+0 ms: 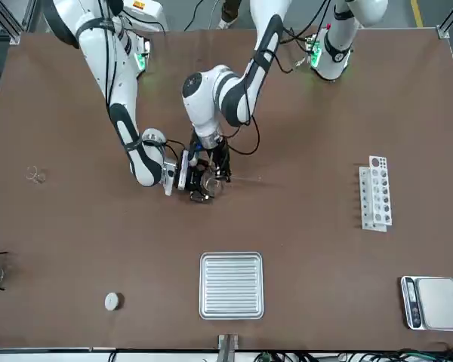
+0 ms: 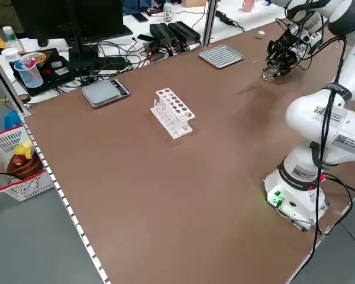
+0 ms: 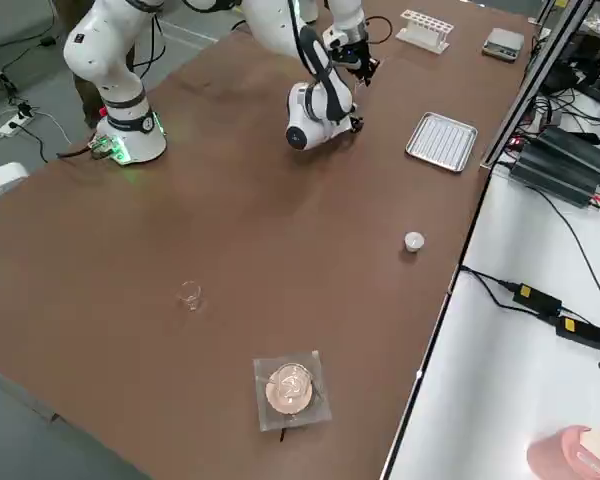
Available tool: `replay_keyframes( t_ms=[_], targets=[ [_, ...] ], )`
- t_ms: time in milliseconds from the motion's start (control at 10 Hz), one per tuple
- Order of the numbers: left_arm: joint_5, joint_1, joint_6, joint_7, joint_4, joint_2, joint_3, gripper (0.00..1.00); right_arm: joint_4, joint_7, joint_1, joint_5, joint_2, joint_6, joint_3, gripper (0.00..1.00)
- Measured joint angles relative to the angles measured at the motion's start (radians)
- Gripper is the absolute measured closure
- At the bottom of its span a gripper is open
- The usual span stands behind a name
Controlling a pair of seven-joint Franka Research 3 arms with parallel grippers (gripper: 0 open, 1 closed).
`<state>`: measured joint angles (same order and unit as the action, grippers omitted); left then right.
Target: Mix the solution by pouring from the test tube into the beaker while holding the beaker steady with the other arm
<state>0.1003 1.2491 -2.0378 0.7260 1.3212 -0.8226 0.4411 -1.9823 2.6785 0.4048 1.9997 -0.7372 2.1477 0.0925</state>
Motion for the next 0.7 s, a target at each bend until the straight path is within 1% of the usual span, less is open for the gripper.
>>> replay_keyframes(
  t_ms=[400,700],
  targets=[
    [0.038,0.0,0.0,0.0,-0.004,-0.005,0.0,0.79,0.0,0.0,0.0,0.0,0.0,0.0,0.0,0.22],
    [0.04,0.0,0.001,0.0,-0.018,-0.016,0.0,0.79,0.0,0.0,0.0,0.0,0.0,0.0,0.0,0.22]
  ],
)
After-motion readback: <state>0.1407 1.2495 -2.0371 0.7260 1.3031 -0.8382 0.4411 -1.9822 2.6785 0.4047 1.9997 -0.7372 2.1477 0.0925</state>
